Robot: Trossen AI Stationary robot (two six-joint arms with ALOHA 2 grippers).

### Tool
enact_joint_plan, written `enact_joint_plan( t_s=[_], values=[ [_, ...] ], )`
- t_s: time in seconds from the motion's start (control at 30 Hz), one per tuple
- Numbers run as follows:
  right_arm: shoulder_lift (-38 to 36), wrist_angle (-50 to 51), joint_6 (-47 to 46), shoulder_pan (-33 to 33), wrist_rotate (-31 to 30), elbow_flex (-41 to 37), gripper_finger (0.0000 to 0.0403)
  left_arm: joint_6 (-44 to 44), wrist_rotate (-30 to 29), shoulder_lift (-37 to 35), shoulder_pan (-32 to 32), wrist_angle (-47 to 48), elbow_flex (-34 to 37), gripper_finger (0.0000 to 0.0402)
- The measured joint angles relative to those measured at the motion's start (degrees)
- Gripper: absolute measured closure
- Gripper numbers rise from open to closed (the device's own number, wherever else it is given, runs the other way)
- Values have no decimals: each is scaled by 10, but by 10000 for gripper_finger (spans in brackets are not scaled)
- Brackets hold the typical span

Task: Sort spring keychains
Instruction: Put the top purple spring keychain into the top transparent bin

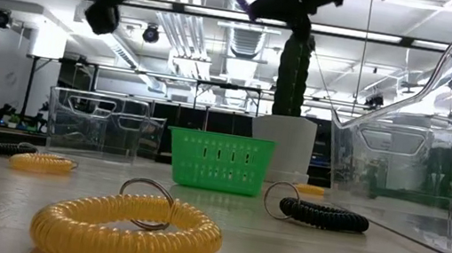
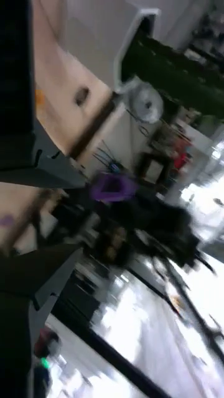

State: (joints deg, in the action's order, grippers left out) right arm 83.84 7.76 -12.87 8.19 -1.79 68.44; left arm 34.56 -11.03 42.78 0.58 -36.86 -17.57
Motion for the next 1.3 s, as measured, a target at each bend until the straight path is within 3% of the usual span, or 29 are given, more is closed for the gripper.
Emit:
enact_joint_plan(
  t_s=[0.27,0.53,0.83,1.3],
  values=[
    [63,127,77,-62,-250,118,390,-5,-6,90,0,42,-56,252],
    [100,135,134,-109,-384,150,390,-36,-6,167,0,42,-121,252],
    [100,133,150,-139,-419,150,390,-138,-44,231,0,84,-204,252],
    [100,135,150,-151,-424,150,390,-187,-71,290,0,99,-263,252]
  ],
)
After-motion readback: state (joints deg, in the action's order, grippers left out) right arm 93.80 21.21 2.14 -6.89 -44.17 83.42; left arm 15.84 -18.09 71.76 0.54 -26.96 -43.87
